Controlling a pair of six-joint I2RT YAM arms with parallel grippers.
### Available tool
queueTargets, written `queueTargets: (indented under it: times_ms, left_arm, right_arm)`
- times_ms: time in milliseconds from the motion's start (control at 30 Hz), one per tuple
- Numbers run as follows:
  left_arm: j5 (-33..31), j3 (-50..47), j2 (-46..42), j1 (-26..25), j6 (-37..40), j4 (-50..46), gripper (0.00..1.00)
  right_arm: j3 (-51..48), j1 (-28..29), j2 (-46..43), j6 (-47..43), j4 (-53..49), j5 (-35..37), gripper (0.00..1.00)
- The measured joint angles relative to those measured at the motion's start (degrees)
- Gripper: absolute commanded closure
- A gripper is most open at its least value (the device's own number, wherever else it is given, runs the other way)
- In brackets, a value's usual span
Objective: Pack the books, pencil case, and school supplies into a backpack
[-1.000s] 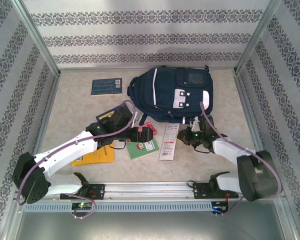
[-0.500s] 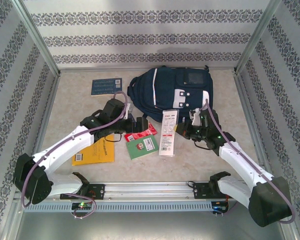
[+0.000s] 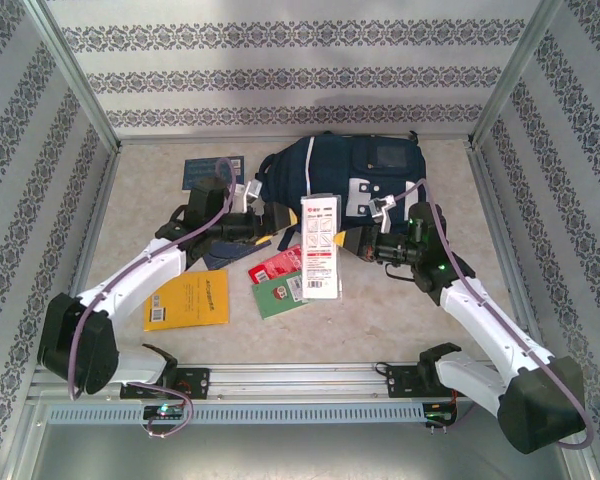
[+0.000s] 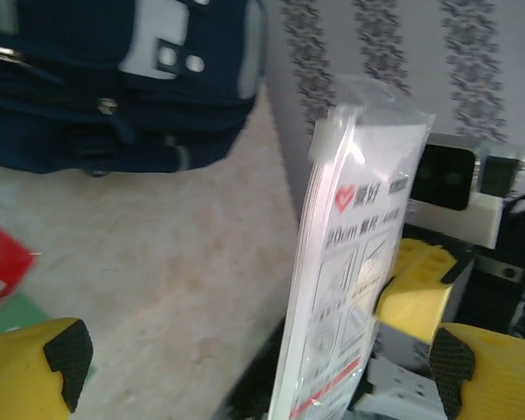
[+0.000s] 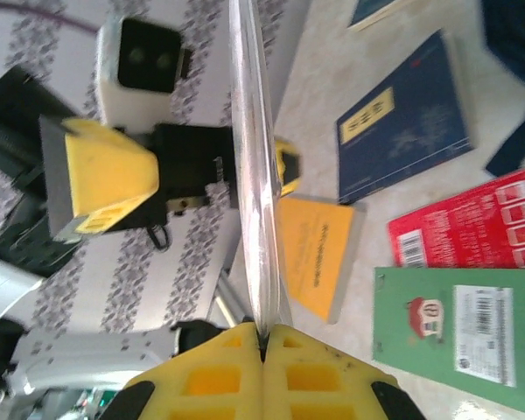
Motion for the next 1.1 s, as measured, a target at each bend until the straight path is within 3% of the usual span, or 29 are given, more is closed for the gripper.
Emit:
queueTargets:
  times_ms: [133, 233, 533, 733, 833, 900, 1000, 1100]
  left_arm:
    - [5.57, -0.2, 1.31, 0.0, -1.95, 5.46, 0.05]
    - [8.5, -0.2, 1.77, 0.0, -2.8, 7.98, 0.16]
    - [15.28, -0.5, 1.88, -0.24, -5.55, 14.75, 0.57]
    - [18.01, -0.5, 1.88, -0.28, -5.03, 15.3, 0.96]
    - [18.16, -0.46, 1.88, -0.24, -4.13, 14.88, 1.0]
    - [17.97, -0.46, 1.88, -0.22, -3.54, 13.97, 1.0]
    - [17.46, -0.44, 1.81, 0.13, -2.4, 11.82, 1.0]
    - [15.43, -0.44, 0.83, 2.91, -1.4, 7.91, 1.0]
  right_arm:
    - [1.51, 1.97, 0.96, 0.02, 1.18, -3.63, 1.0]
    - [2.51, 2.67, 1.57, -0.02, 1.22, -5.49, 1.0]
    - [3.39, 3.04, 3.65, -0.09, 1.99, -8.33, 1.0]
    - [4.85, 3.04, 5.09, -0.5, 1.31, -8.55, 1.0]
    - [5.05, 3.04, 5.31, -0.76, 0.59, -8.76, 1.0]
    - [5.44, 3.04, 5.6, -1.84, -0.9, -8.61, 0.66]
    - [8.07, 3.04, 5.92, -5.42, -6.6, -5.22, 0.47]
    - [12.22, 2.62, 5.92, -8.92, -12.59, 1.95, 0.43]
